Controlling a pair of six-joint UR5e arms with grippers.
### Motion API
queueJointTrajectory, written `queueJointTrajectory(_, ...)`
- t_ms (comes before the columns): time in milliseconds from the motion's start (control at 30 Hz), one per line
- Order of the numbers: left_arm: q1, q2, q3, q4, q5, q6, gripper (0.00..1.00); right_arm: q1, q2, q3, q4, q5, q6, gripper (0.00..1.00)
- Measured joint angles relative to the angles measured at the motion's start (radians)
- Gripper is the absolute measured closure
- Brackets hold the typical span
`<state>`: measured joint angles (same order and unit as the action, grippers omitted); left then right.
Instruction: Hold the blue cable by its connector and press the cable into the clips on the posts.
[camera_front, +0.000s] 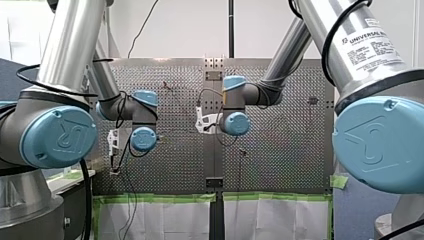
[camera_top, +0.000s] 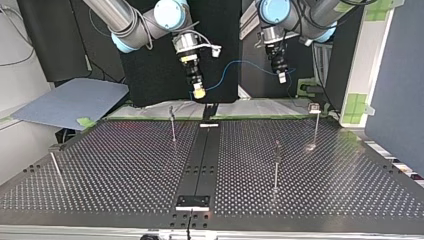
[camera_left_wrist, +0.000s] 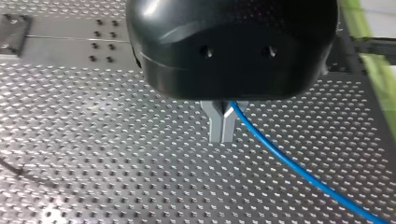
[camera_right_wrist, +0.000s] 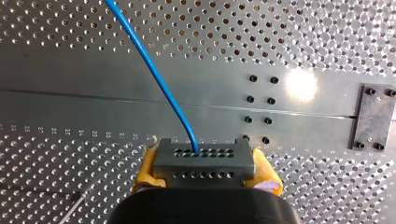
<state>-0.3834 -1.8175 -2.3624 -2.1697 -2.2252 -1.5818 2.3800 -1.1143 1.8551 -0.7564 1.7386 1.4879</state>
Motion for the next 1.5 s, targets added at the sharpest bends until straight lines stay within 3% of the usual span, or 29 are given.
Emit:
queueJointTrajectory(433,-0.004,0.110,0.100,-0.110,0.002,-0.041,1.00,0.015,-0.006,-0.078,0.108,0.002,-0.008,1.00)
queueJointTrajectory(633,-0.004,0.162,0.115,-0.162,0.002,-0.047,1.00,0.018,-0.034,-0.094,0.119,0.000,-0.002,1.00)
queueJointTrajectory(1033,-0.001,0.279,0.121,-0.278,0.020,-0.078,1.00,0.018,-0.055,-0.127,0.131,-0.029,0.035,1.00)
queueJointTrajectory(1233,0.004,0.322,0.121,-0.294,0.060,-0.111,1.00,0.008,-0.054,-0.141,0.140,-0.028,0.064,1.00)
queueJointTrajectory(1500,0.011,0.334,0.121,-0.296,0.124,-0.174,1.00,-0.001,-0.052,-0.166,0.156,-0.021,0.083,1.00)
